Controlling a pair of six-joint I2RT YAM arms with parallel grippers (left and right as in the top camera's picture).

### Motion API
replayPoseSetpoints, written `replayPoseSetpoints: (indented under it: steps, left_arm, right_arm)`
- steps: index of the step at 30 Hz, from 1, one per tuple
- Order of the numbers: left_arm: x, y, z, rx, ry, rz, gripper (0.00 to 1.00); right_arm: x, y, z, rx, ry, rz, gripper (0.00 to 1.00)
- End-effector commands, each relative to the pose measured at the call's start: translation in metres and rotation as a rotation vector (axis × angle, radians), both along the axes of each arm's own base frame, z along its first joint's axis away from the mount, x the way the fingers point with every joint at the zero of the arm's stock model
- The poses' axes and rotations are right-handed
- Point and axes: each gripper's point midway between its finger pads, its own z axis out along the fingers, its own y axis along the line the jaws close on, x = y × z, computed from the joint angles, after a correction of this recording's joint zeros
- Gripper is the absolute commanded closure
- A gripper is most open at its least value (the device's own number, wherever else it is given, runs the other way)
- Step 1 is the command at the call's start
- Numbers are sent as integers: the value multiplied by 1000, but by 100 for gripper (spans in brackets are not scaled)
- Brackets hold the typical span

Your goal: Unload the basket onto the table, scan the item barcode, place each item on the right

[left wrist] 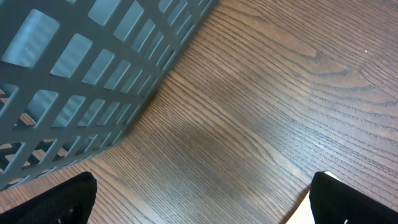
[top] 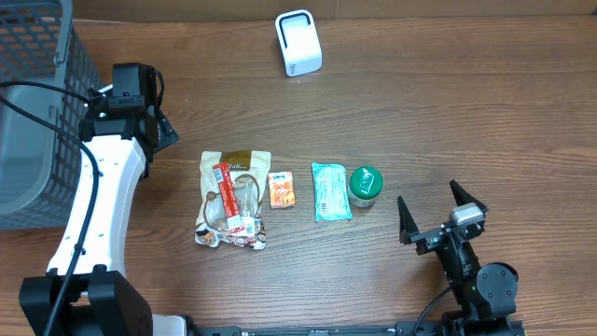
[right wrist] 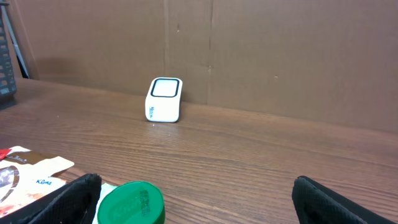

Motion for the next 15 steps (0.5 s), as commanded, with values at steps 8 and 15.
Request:
replayPoseSetpoints:
  steps: [8,15]
  left_arm:
    - [4,2,5,19,-5,-13,0]
    - [4,2,5,19,-5,-13,0]
  right_arm:
    - [-1,2,9,12,-45,12,0]
    - [-5,13,6,141,21,81,0]
